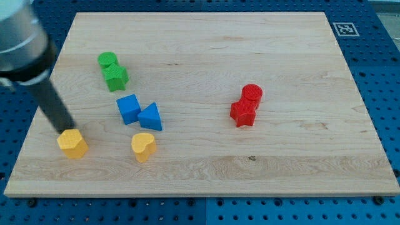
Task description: Slide the yellow hexagon to the yellow heart
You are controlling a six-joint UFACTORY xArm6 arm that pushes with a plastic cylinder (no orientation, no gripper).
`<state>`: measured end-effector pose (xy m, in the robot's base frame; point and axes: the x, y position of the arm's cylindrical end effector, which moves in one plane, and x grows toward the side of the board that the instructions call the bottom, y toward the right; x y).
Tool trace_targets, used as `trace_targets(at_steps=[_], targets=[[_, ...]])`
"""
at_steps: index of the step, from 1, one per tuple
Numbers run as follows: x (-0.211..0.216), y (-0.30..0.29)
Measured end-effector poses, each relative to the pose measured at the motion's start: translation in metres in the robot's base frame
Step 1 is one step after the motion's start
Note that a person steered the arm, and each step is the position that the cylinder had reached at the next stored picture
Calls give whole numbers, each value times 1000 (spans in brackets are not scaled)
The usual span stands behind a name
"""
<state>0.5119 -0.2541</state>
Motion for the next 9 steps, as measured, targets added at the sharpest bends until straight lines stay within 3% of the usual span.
trace_targets(at_steps=[1, 2, 5, 7, 9], targets=[[-4, -43], [28, -35], [30, 64], [85, 14], [73, 89]])
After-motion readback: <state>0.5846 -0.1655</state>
